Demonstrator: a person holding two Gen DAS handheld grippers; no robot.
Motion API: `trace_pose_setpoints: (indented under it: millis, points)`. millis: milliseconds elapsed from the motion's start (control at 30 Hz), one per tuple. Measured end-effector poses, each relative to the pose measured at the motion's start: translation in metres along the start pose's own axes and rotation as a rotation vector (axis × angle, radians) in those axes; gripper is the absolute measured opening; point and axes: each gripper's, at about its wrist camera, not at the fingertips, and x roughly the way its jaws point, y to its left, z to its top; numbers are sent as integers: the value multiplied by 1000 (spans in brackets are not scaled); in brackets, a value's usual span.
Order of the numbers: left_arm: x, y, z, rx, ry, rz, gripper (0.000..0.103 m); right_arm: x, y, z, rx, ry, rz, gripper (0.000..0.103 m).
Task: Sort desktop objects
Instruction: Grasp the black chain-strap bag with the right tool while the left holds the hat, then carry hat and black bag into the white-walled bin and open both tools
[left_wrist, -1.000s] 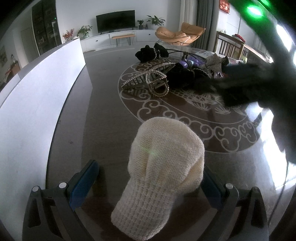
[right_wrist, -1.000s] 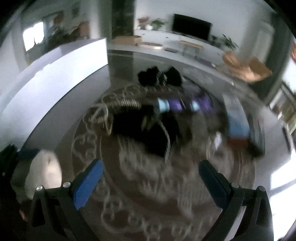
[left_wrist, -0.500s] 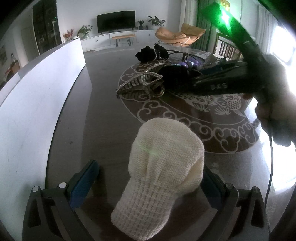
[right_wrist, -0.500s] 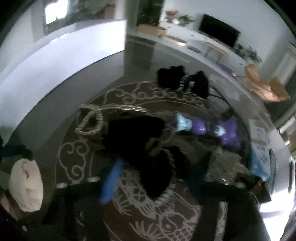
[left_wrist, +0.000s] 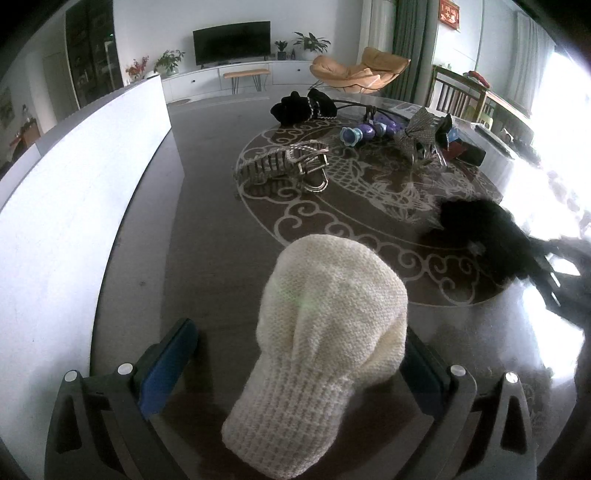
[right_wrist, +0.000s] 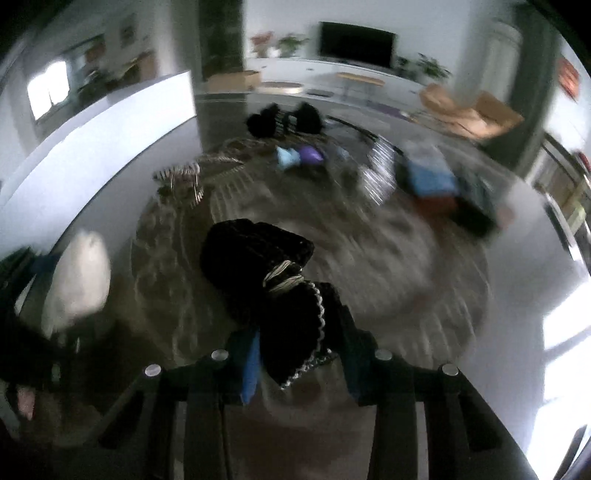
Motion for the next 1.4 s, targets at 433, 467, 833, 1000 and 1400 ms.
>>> trace_pose_setpoints:
  millis: [433,467,833,1000,1400]
  points:
    - [1,-2,1,6,3,8,103,-26,-4,-41,-87,-36,-56,98]
    - [1,-1,1,7,3,7,103,-21,-3,-40,-99,-27,-49,98]
    - [2,-2,1,5,1,5,103,-2,-12,-39,-69,20,95,103]
    - [2,-1,0,5,1,5,103,-1,-11,-41,-74,22,99,103]
    - [-4,-2,2,38,12,-4,69,8,13,-12,-197,136,139,85]
